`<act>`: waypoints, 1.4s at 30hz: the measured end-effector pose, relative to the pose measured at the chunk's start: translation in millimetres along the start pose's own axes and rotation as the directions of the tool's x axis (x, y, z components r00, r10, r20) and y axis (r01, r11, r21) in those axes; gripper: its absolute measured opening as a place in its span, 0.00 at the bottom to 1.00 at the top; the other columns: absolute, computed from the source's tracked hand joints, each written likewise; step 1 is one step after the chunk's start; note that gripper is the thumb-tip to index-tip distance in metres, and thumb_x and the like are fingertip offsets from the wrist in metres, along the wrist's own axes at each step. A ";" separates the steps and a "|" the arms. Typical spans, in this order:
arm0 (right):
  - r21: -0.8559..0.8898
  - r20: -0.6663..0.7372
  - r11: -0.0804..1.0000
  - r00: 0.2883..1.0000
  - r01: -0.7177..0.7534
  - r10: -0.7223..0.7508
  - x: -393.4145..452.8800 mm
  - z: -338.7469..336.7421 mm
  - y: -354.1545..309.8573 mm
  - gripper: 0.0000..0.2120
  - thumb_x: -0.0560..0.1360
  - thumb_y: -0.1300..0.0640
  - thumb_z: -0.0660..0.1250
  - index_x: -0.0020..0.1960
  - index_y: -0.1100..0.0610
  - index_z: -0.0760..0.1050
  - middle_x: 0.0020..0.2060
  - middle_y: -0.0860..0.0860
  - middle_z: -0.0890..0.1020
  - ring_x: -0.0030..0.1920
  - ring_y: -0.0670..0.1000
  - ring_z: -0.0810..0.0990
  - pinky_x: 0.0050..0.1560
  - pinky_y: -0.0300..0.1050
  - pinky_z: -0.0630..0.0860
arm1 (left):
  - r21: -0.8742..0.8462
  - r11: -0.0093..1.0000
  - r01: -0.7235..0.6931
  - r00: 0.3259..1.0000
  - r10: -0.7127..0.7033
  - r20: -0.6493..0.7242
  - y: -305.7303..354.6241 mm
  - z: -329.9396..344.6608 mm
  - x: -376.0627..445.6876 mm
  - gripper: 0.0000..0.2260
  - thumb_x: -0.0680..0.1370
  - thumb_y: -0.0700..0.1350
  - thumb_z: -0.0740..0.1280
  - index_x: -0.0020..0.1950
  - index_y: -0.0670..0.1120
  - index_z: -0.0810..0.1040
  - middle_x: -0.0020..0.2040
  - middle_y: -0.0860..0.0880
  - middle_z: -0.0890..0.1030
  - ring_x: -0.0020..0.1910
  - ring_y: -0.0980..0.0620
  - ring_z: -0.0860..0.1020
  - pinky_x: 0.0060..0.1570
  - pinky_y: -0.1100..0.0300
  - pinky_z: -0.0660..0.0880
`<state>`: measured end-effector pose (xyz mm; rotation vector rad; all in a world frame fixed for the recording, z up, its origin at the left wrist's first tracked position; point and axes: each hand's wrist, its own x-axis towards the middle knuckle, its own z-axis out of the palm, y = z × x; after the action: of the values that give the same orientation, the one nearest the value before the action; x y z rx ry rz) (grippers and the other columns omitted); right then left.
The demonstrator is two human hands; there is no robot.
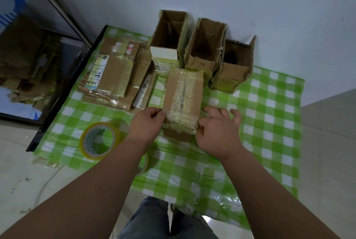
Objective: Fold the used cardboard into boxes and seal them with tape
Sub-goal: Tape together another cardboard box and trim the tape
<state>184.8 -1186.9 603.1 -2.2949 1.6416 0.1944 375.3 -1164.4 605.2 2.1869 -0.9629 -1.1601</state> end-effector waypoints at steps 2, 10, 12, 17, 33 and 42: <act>0.021 0.036 1.000 0.999 0.020 -0.021 0.7 -5.2 -2.5 0.13 0.72 0.45 0.63 0.51 0.48 0.81 0.72 0.46 0.68 0.71 0.52 0.63 0.71 0.58 0.40 | -0.045 0.999 -0.029 0.999 0.031 0.043 -3.8 -2.8 -1.7 0.10 0.78 0.52 0.69 0.56 0.49 0.82 0.49 0.53 0.84 0.50 0.55 0.81 0.50 0.60 0.73; 0.025 0.076 0.997 0.994 0.076 -0.078 4.4 -10.4 -1.0 0.18 0.73 0.37 0.63 0.54 0.46 0.81 0.73 0.47 0.68 0.71 0.52 0.63 0.72 0.59 0.41 | 0.079 0.979 -0.189 0.970 0.173 0.168 -10.9 -11.4 2.2 0.26 0.71 0.45 0.77 0.67 0.58 0.75 0.53 0.59 0.83 0.50 0.62 0.81 0.53 0.61 0.77; 0.027 0.069 0.996 0.994 0.082 -0.084 4.0 -10.3 -1.4 0.20 0.73 0.34 0.62 0.54 0.46 0.81 0.72 0.48 0.68 0.71 0.52 0.63 0.71 0.58 0.42 | 0.156 0.960 -0.231 0.964 0.205 0.166 -13.3 -11.7 4.0 0.26 0.72 0.45 0.76 0.69 0.56 0.75 0.54 0.58 0.83 0.51 0.61 0.81 0.53 0.62 0.76; -0.009 0.063 0.998 0.997 0.055 -0.054 8.6 -8.8 -4.5 0.22 0.74 0.33 0.61 0.53 0.48 0.81 0.68 0.48 0.71 0.70 0.53 0.64 0.70 0.58 0.41 | 0.259 0.928 -0.269 0.960 0.236 0.152 -14.0 -9.2 7.1 0.23 0.73 0.47 0.75 0.66 0.58 0.76 0.52 0.60 0.82 0.52 0.59 0.81 0.51 0.60 0.76; 0.034 0.123 0.999 0.991 0.040 -0.044 5.4 -9.5 -7.3 0.22 0.70 0.42 0.55 0.50 0.50 0.83 0.65 0.47 0.75 0.69 0.52 0.64 0.71 0.57 0.40 | 0.118 0.989 -0.090 0.995 0.083 0.059 -22.0 -4.5 4.9 0.06 0.75 0.41 0.71 0.47 0.49 0.76 0.41 0.55 0.80 0.42 0.54 0.78 0.37 0.67 0.70; -0.064 0.152 0.998 0.988 0.030 -0.020 5.0 -11.3 -9.5 0.15 0.77 0.42 0.59 0.49 0.49 0.81 0.58 0.45 0.78 0.65 0.52 0.69 0.72 0.61 0.45 | 0.067 0.993 -0.102 0.991 0.096 0.089 -23.2 -10.6 7.9 0.06 0.75 0.41 0.73 0.47 0.49 0.78 0.46 0.55 0.81 0.47 0.57 0.79 0.43 0.64 0.71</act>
<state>194.6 -1192.3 613.9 -2.2854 1.5520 0.4124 395.7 -1154.8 591.0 2.1321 -1.1525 -1.1984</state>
